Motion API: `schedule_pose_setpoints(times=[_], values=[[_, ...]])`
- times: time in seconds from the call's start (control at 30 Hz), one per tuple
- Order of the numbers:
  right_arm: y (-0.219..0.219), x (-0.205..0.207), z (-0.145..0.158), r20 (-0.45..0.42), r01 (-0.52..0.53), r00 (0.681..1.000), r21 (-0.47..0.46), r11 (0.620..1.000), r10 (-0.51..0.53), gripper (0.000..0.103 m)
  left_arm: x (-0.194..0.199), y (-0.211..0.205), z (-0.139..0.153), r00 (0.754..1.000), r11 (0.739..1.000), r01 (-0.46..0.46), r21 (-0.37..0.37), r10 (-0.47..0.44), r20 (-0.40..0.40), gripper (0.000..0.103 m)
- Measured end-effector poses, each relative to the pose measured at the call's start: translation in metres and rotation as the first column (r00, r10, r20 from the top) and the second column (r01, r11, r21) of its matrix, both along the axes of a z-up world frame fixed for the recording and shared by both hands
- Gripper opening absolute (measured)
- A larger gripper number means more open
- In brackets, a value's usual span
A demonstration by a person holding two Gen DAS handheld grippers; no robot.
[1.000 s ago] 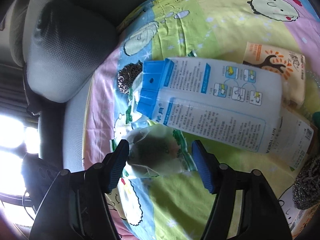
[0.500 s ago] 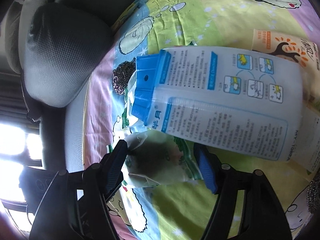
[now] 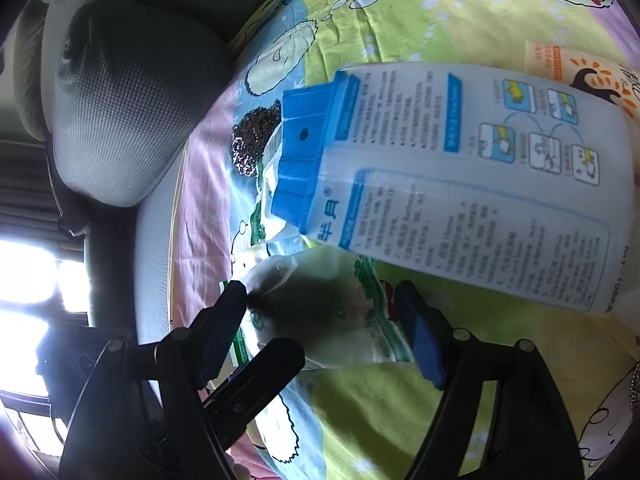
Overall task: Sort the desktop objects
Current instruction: 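Move the right tool to the clear green-printed bag and close on it, then lift the clear green-printed bag off the sheet with the right tool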
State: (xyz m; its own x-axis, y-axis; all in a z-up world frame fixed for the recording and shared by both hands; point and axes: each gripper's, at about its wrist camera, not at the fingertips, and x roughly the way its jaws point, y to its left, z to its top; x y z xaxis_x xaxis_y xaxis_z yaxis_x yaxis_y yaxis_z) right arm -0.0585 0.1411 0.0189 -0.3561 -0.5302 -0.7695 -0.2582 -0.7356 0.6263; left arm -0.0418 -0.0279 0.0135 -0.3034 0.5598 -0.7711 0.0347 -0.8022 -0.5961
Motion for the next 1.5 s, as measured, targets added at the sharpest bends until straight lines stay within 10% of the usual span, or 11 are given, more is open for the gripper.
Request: schedule_pose_setpoints(times=[1.5], values=[[0.010, 0.026, 0.038, -0.111, -0.012, 0.994, -0.028, 1.000, 0.009, 0.058, 0.028, 0.029, 0.047, 0.982, 0.996, 0.077, -0.052, -0.085, -0.171, 0.070]])
